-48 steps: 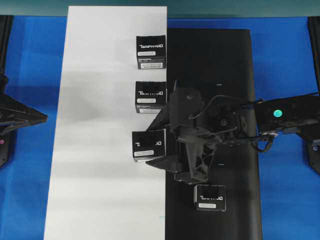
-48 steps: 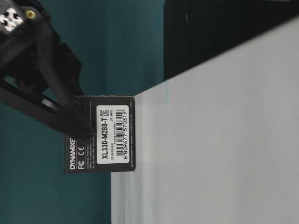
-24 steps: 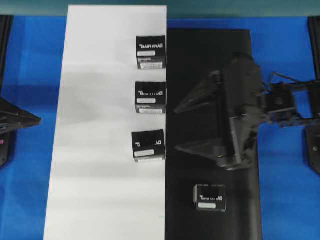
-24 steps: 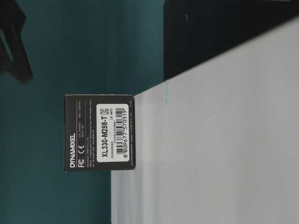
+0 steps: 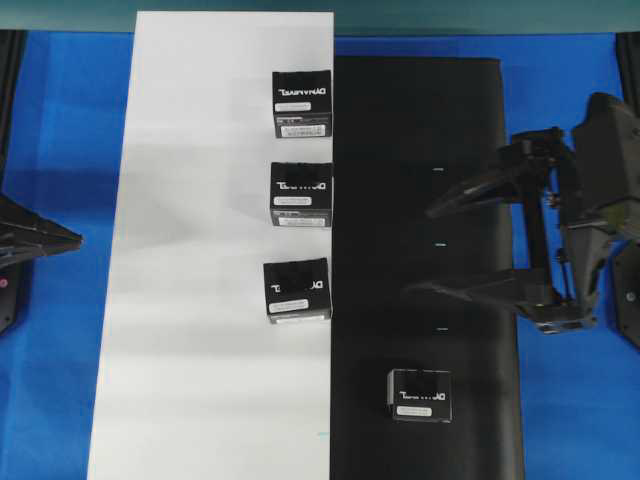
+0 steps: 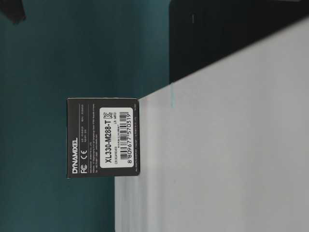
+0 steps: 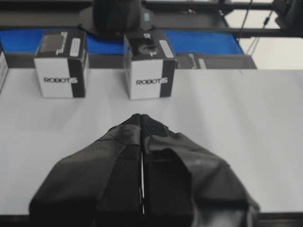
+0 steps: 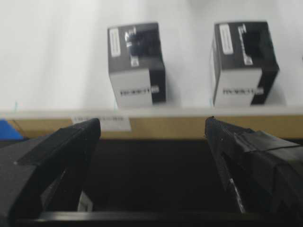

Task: Place the box from the black base onto the white base.

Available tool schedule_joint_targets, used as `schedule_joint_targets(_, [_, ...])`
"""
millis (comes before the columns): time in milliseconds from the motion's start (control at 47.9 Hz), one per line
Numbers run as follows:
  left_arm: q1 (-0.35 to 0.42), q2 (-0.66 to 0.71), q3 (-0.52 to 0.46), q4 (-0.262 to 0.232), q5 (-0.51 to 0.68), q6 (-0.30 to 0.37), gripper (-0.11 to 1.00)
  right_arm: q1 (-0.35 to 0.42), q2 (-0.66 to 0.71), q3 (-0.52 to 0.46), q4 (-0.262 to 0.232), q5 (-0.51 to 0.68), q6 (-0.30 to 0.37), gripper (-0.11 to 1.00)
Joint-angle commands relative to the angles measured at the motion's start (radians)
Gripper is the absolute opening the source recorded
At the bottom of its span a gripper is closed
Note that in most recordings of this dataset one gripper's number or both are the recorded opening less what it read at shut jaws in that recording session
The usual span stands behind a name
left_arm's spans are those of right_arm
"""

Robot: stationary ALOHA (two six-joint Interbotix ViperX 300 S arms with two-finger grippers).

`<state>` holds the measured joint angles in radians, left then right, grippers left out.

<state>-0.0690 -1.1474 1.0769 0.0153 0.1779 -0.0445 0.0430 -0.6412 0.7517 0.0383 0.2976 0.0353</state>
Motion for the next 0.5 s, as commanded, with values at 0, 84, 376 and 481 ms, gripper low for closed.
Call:
schedule_joint_targets(0, [-0.003, 0.006, -0.028, 0.003, -0.005, -0.002, -0.05, -0.005, -0.026, 0.006, -0.002, 0.012, 0.002, 0.99])
schedule_joint_targets(84, [-0.003, 0.008, -0.028, 0.003, -0.006, -0.002, -0.05, -0.005, -0.043, 0.018, -0.002, 0.026, 0.002, 0.99])
schedule_joint_targets(376, [-0.003, 0.009, -0.025, 0.003, -0.005, -0.002, -0.05, -0.008, -0.117, 0.08, 0.0, 0.043, 0.003, 0.99])
schedule_joint_targets(481, [-0.003, 0.009, -0.025, 0.003, -0.005, -0.002, -0.05, -0.008, -0.147, 0.097, 0.0, 0.043, 0.003, 0.99])
